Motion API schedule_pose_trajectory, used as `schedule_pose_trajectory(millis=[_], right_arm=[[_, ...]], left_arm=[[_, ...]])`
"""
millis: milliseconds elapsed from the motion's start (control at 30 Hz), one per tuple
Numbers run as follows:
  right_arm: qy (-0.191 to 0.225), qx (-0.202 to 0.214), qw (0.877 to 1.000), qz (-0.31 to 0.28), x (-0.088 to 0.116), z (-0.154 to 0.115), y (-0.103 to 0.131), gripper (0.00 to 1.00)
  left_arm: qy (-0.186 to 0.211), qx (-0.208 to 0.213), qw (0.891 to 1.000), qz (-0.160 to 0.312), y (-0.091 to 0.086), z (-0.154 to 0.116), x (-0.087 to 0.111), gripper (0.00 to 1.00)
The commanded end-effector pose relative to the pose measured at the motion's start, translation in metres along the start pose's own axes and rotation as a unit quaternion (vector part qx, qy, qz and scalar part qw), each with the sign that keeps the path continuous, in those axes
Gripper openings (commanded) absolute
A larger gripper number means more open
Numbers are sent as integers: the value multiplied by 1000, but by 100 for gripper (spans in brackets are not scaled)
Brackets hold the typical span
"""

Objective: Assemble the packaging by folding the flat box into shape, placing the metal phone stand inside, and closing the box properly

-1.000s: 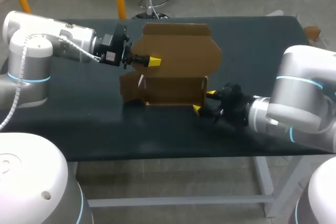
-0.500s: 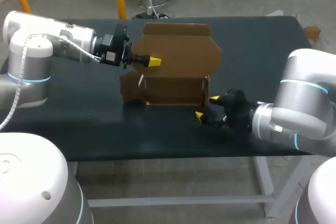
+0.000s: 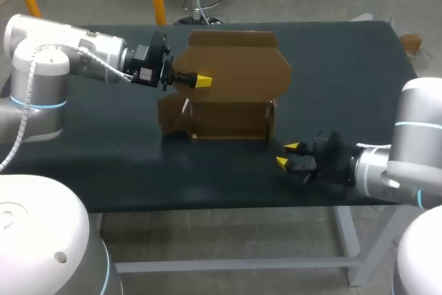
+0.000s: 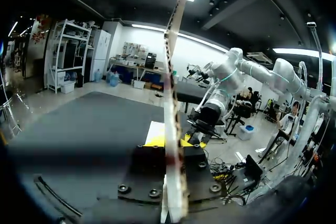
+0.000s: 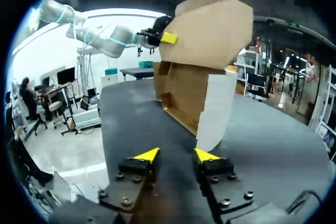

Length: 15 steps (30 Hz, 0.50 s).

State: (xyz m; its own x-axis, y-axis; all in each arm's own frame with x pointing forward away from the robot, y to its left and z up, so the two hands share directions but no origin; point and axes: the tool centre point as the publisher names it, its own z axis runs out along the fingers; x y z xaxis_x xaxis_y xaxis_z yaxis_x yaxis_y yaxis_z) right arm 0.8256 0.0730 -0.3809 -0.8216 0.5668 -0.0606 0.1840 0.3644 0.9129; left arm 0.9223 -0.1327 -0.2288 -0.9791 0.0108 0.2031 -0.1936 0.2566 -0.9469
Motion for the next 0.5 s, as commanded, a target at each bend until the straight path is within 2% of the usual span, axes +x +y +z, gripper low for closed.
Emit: schedule_pose_trajectory(millis=[33, 233, 500], right_arm=[[49, -6, 999, -2, -15, -35, -1, 45], [83, 10, 996, -28, -40, -34, -1, 45], [146, 18, 987, -70, -67, -6, 5, 45]], left_arm=[[1, -1, 1000, 0, 2, 1, 0, 0], [1, -1, 1000, 0, 2, 1, 0, 0], [1, -1, 1000, 0, 2, 1, 0, 0]])
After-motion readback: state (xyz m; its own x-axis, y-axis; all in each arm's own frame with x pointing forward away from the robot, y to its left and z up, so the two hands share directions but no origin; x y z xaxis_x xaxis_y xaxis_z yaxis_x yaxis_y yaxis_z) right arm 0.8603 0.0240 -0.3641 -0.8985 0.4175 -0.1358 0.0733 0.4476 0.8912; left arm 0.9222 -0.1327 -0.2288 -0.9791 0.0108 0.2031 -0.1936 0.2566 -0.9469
